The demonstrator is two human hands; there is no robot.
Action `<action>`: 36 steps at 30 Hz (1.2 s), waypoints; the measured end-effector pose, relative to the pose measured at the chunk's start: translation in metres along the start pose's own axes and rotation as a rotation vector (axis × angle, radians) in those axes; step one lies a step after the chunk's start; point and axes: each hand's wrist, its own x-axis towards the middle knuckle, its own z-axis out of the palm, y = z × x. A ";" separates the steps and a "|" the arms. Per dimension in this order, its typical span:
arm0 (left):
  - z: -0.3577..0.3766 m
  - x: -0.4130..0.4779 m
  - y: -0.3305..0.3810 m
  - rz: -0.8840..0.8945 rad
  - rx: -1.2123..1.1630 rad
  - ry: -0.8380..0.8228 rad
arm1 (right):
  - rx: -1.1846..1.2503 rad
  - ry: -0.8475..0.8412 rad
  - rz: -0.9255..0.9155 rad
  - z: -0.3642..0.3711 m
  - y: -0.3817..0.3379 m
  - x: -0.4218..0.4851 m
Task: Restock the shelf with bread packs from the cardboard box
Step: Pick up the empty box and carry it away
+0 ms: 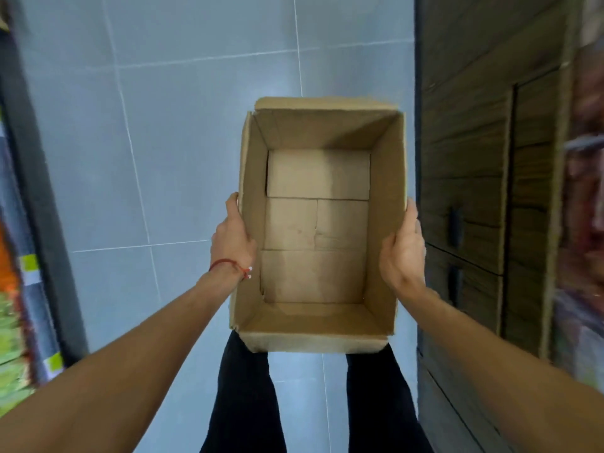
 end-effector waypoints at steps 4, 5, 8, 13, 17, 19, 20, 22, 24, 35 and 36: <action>-0.061 -0.031 0.004 0.164 0.067 -0.038 | 0.068 0.039 0.047 -0.029 -0.020 -0.068; -0.076 -0.038 0.005 0.202 0.087 -0.044 | 0.080 0.052 0.054 -0.032 -0.023 -0.084; -0.120 -0.061 0.005 0.298 0.146 -0.064 | 0.124 0.120 0.074 -0.036 -0.029 -0.132; -0.177 -0.102 -0.002 0.439 0.217 -0.079 | 0.260 0.268 0.045 -0.038 -0.030 -0.220; -0.200 -0.148 -0.006 0.535 0.230 -0.071 | 0.345 0.338 0.043 -0.033 -0.009 -0.285; -0.201 -0.171 -0.011 0.608 0.246 -0.069 | 0.391 0.383 0.042 -0.028 0.008 -0.316; -0.199 -0.181 -0.013 0.646 0.259 -0.069 | 0.425 0.404 0.049 -0.025 0.018 -0.332; -0.193 -0.202 -0.018 0.721 0.286 -0.074 | 0.475 0.444 0.086 -0.015 0.040 -0.362; -0.187 -0.224 -0.023 0.795 0.328 -0.084 | 0.507 0.479 0.138 -0.003 0.060 -0.393; -0.150 -0.331 -0.017 1.221 0.601 -0.246 | 0.729 0.799 0.414 0.056 0.115 -0.562; -0.144 -0.341 -0.013 1.266 0.626 -0.262 | 0.736 0.839 0.455 0.061 0.117 -0.574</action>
